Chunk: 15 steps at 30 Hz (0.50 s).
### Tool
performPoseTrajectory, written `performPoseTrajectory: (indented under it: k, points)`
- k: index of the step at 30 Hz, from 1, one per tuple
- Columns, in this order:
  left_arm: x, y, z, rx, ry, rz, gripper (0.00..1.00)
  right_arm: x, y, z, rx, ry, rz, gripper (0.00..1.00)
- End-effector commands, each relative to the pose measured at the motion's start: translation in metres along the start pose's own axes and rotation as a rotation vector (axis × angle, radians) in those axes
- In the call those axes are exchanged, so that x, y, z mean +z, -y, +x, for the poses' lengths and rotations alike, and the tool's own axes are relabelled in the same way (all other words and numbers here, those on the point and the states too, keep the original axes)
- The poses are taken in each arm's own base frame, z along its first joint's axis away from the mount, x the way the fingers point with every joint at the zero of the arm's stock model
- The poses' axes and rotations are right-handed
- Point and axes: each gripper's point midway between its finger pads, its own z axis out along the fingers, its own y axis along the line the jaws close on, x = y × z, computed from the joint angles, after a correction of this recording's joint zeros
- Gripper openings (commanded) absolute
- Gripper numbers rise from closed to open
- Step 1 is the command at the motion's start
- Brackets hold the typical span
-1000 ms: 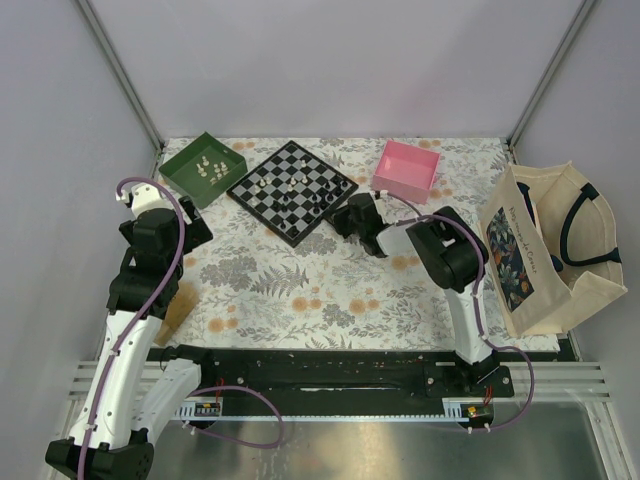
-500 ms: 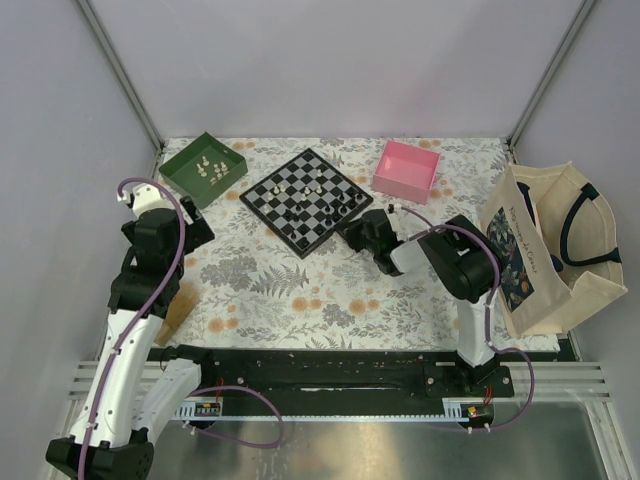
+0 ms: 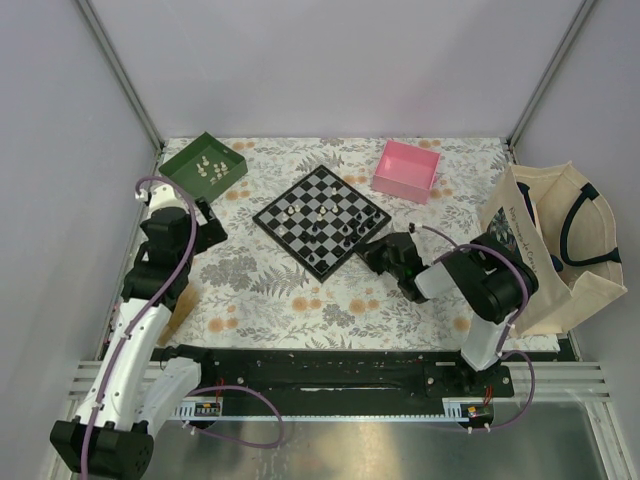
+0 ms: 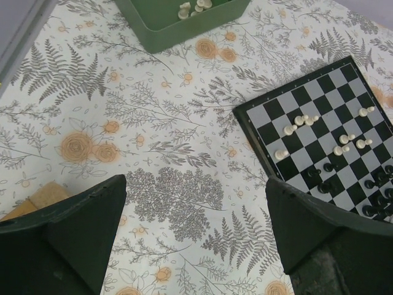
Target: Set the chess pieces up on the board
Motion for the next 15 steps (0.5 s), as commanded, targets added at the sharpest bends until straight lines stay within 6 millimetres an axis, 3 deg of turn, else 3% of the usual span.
performPoseTrajectory:
  k: [1, 9, 11, 13, 15]
  points:
    - [0.012, 0.020, -0.008, -0.025, 0.040, 0.090, 0.99, -0.024, 0.022, -0.003, -0.029, -0.007, -0.002, 0.03]
    - [0.051, 0.045, 0.009, 0.046, -0.023, 0.179, 0.99, -0.061, 0.050, -0.020, 0.006, 0.019, -0.009, 0.04]
    - [0.065, 0.057, 0.015, 0.063, -0.041, 0.234, 0.99, -0.068, 0.053, -0.020, -0.008, 0.001, -0.015, 0.07]
    - [0.080, 0.076, 0.022, 0.082, -0.071, 0.314, 0.99, -0.071, 0.053, -0.021, -0.030, -0.006, -0.023, 0.19]
    - [0.097, 0.092, 0.034, 0.108, -0.150, 0.376, 0.99, -0.074, 0.056, -0.022, -0.038, -0.013, -0.014, 0.22]
